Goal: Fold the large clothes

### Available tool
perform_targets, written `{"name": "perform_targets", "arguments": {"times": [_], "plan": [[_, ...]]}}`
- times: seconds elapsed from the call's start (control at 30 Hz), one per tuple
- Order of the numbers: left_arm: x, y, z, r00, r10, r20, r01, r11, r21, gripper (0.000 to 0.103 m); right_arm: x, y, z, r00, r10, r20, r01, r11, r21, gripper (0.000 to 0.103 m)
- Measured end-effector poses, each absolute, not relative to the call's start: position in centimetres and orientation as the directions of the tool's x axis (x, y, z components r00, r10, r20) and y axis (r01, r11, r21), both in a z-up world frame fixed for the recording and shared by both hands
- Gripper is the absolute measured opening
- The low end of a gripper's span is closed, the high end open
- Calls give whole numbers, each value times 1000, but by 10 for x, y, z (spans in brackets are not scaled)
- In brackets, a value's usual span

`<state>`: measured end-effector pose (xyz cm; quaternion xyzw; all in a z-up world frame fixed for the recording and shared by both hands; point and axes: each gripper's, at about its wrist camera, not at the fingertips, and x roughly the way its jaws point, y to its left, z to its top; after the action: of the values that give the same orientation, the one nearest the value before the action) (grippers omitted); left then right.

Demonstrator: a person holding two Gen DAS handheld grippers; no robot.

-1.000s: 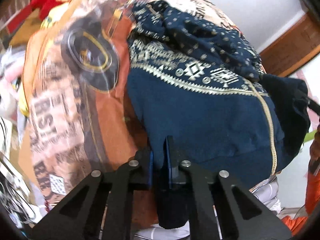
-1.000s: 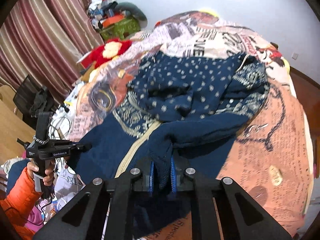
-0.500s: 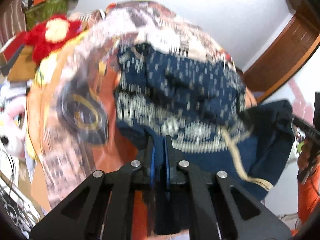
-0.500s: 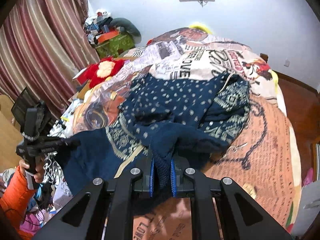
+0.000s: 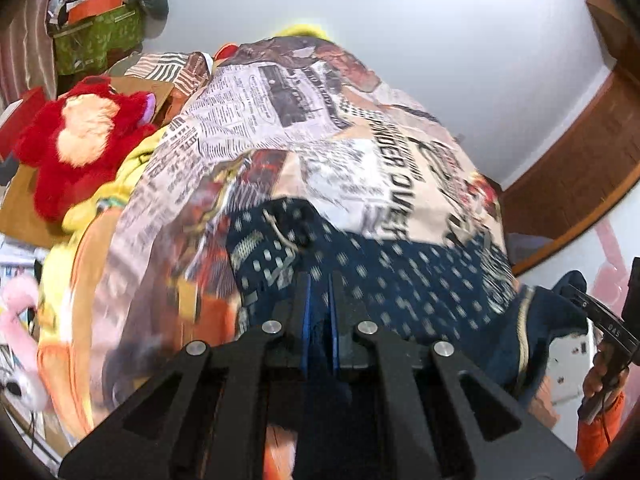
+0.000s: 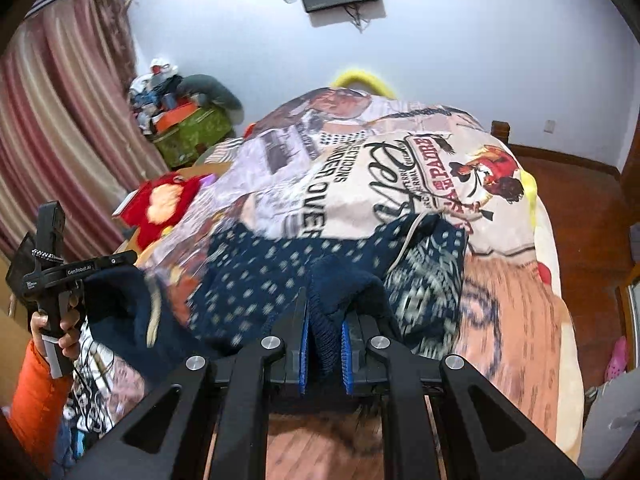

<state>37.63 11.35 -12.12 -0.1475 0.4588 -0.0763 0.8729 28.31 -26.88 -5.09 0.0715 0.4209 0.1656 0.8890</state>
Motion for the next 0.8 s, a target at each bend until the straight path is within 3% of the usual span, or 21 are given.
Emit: {"name": "perform_targets", "arguments": {"times": [0.33, 0.47, 0.63, 0.8], "plan": [[482, 123, -213, 429, -280, -859, -48, 942, -332, 7, 407, -273, -120, 496, 348, -796, -198, 938, 286, 10], [495, 132, -233, 430, -197, -881, -97, 960, -263, 7, 429, -282, -148, 450, 363, -816, -175, 932, 318, 10], [493, 150, -229, 442, -137, -887, -116, 971, -209, 7, 434, -298, -157, 406, 412, -816, -152, 911, 384, 11], [471, 140, -199, 464, -86, -882, -22, 994, -108, 7, 425, -304, -139, 409, 408, -816, -191, 913, 360, 13]]}}
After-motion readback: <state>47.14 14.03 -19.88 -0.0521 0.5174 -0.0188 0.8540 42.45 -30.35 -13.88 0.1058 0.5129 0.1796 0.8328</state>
